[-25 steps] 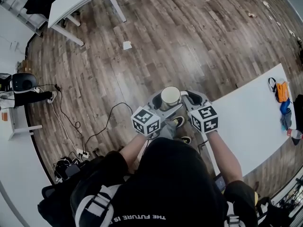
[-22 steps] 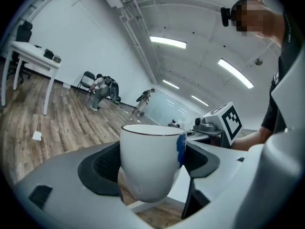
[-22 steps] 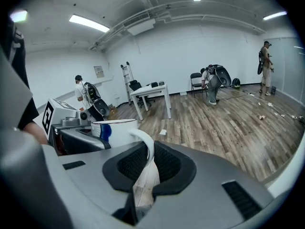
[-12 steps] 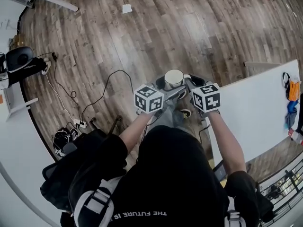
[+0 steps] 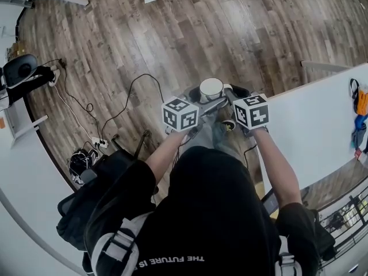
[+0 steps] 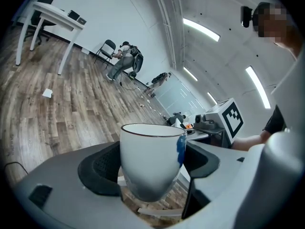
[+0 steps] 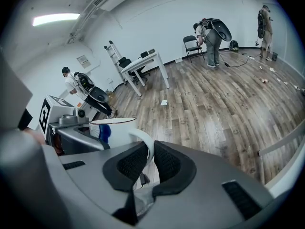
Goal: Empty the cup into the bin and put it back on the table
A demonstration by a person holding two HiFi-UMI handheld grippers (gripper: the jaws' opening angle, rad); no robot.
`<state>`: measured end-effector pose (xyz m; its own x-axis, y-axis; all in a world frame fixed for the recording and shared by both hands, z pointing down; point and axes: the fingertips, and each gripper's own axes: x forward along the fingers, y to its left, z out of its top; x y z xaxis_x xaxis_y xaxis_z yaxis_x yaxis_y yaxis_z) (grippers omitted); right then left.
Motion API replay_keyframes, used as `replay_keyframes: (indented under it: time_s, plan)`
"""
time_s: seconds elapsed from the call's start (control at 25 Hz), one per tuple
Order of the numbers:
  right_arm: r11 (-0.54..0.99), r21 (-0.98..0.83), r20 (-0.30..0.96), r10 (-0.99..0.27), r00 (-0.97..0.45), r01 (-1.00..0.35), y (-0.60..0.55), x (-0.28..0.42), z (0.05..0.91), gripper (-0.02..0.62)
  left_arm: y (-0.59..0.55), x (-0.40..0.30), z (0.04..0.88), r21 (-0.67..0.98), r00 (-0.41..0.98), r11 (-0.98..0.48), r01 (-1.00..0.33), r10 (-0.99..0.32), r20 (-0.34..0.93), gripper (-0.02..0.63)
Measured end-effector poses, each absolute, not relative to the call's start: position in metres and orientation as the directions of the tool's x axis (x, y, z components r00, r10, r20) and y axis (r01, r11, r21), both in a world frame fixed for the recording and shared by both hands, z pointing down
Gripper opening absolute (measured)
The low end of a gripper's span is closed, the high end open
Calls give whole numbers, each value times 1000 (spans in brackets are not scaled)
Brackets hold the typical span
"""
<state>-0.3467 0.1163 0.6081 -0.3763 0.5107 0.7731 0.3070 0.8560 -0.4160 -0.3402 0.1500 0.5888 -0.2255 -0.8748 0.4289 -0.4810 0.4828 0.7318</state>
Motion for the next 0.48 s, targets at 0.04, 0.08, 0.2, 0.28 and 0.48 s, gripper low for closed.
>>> replay_keyframes:
  time_s: [0.04, 0.08, 0.2, 0.28, 0.48]
  plan:
    - [856, -415, 774, 510, -376, 308, 117, -347, 608, 52, 151, -341, 589, 733, -226, 483, -479, -875, 429, 380]
    - [856, -414, 775, 509, -375, 309, 118, -348, 608, 52, 151, -341, 589, 732, -228, 484, -479, -874, 429, 380]
    - [855, -412, 777, 511, -368, 316, 120, -347, 609, 51, 154, -341, 589, 726, -227, 487, -486, -872, 434, 380]
    - [852, -412, 778, 513, -362, 322, 121, -348, 610, 52, 154, -342, 591, 729, -225, 487, -481, -872, 435, 380]
    - [852, -406, 786, 510, -350, 330, 123, -349, 615, 52, 155, -343, 596, 735, -222, 490, -468, -871, 439, 380]
